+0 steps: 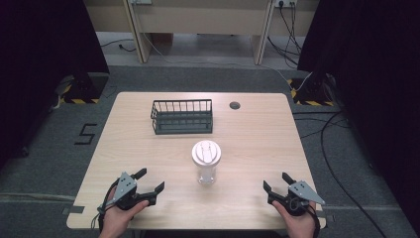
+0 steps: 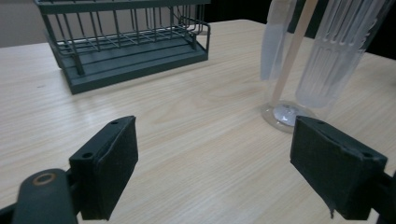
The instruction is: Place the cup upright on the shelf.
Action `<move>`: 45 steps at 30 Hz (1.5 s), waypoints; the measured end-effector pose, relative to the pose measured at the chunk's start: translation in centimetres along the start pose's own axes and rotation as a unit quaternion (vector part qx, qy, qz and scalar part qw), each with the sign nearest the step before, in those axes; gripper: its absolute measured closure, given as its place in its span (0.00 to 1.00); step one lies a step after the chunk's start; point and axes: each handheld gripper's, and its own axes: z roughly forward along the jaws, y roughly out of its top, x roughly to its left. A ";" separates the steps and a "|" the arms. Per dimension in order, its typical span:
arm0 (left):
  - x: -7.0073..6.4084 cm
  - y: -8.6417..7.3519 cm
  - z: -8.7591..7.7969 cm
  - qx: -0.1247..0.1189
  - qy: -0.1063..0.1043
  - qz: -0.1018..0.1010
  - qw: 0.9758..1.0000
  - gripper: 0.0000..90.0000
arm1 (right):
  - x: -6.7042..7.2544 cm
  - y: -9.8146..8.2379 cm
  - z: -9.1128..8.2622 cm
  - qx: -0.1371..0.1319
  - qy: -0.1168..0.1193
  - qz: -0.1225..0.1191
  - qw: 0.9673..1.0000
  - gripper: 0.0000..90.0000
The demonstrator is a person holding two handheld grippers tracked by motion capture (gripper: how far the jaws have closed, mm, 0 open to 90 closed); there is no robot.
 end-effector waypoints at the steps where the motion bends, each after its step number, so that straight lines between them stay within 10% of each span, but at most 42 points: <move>1: 0.0 0.0 0.1 -0.001 -0.002 -0.003 1.000 0.17 | 0.1 0.0 -0.1 -0.003 -0.002 0.002 1.000 0.23; 45: -5.4 2.5 9.3 0.006 -0.123 0.055 0.991 0.16 | -0.2 -0.1 -0.2 -0.009 0.006 0.014 1.000 0.19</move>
